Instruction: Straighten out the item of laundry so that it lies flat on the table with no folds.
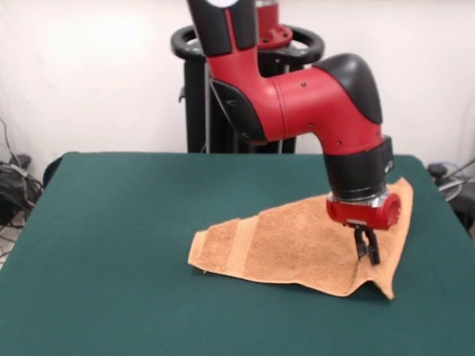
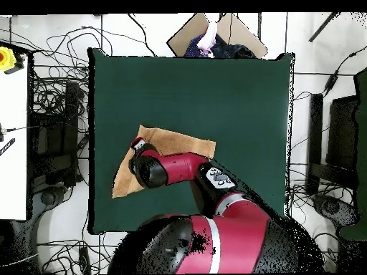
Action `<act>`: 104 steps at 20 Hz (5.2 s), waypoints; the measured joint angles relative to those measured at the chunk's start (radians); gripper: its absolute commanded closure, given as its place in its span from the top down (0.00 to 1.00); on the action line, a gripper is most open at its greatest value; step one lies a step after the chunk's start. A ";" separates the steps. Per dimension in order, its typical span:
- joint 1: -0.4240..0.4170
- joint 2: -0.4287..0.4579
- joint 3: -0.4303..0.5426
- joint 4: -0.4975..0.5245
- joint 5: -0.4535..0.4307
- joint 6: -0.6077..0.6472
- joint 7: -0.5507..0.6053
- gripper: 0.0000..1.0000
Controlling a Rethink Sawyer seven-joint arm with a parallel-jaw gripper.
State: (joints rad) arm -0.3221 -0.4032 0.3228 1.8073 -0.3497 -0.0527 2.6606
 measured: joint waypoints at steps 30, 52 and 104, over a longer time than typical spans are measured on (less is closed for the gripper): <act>-0.173 -0.138 0.238 0.194 -0.008 0.000 0.000 0.00; -0.271 -0.261 0.399 0.301 0.004 0.035 0.000 0.00; 0.125 -0.104 0.150 0.144 0.021 -0.135 0.000 1.00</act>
State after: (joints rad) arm -0.1971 -0.5073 0.4727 1.9515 -0.3287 -0.1876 2.6606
